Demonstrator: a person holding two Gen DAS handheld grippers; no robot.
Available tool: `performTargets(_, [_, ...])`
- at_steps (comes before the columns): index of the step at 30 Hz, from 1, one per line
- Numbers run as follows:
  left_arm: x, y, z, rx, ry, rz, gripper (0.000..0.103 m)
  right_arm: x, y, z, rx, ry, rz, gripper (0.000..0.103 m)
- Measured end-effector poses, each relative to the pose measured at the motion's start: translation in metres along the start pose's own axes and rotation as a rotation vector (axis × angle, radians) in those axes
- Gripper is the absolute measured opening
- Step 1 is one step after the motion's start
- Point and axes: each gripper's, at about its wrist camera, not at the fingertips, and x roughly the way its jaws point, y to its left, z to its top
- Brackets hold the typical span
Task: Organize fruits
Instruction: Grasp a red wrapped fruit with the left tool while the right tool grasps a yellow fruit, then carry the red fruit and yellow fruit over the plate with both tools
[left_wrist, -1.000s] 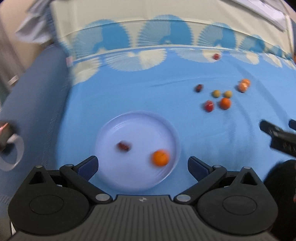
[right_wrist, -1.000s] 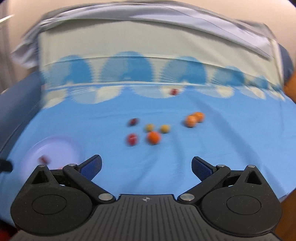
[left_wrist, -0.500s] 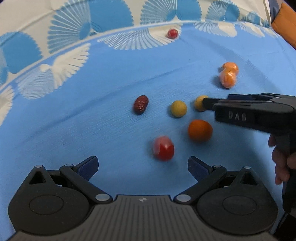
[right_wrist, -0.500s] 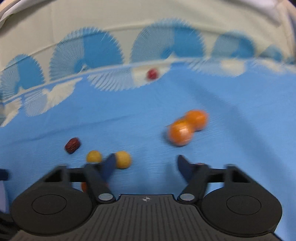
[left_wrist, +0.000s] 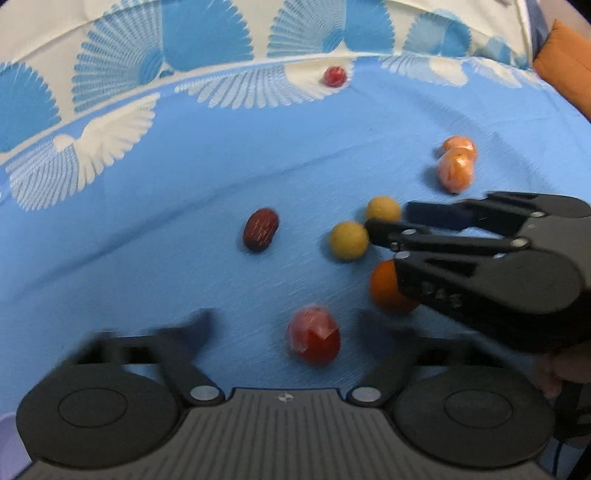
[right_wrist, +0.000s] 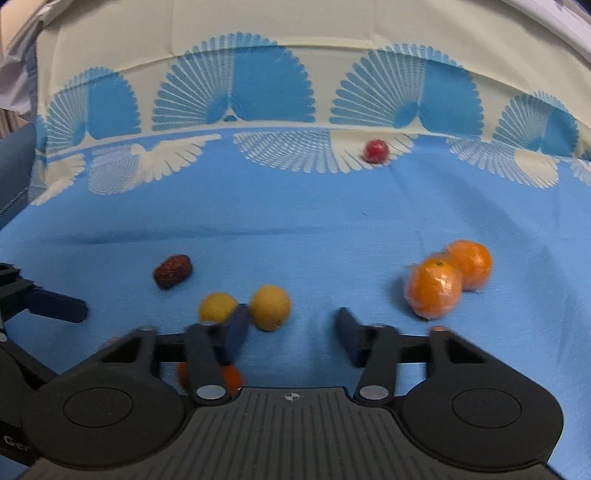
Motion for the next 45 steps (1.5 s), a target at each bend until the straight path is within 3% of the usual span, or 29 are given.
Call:
performTargets(1, [-0.002, 0.0, 0.001, -0.002, -0.006, -0.027, 0.04, 0.0, 0.002, 0.0, -0.009, -0.005, 0.004, 0.028])
performTargets(2, [-0.006, 0.001, 0.002, -0.012, -0.019, -0.041, 0.029, 0.0, 0.004, 0.0, -0.018, -0.01, 0.01, 0.025])
performTargets(4, [-0.013, 0.001, 0.003, -0.011, -0.044, -0.034, 0.029, -0.002, 0.002, 0.0, -0.003, -0.023, -0.005, 0.025])
performTargets(9, [-0.029, 0.005, -0.001, -0.001, -0.033, -0.005, 0.029, -0.009, -0.023, 0.001, 0.102, -0.066, -0.156, 0.025])
performTargets(14, [-0.066, 0.02, -0.003, -0.048, -0.021, 0.05, 0.029, -0.016, -0.031, -0.002, 0.133, -0.058, -0.199, 0.025])
performTargets(19, [-0.117, 0.039, -0.008, -0.084, -0.008, 0.176, 0.029, -0.051, -0.009, 0.007, 0.119, -0.097, -0.207, 0.025])
performTargets(23, [-0.161, 0.061, -0.024, -0.154, 0.001, 0.241, 0.029, -0.105, 0.024, 0.007, 0.075, -0.166, -0.229, 0.025])
performTargets(31, [-0.241, 0.101, -0.075, -0.284, -0.022, 0.307, 0.029, -0.191, 0.087, -0.015, 0.028, -0.149, -0.105, 0.025])
performTargets(38, [-0.293, 0.124, -0.116, -0.379, -0.066, 0.325, 0.029, -0.229, 0.16, -0.029, -0.05, -0.127, 0.029, 0.025])
performTargets(45, [-0.317, 0.142, -0.139, -0.435, -0.1, 0.316, 0.029, -0.253, 0.218, -0.028, -0.158, -0.145, 0.109, 0.025])
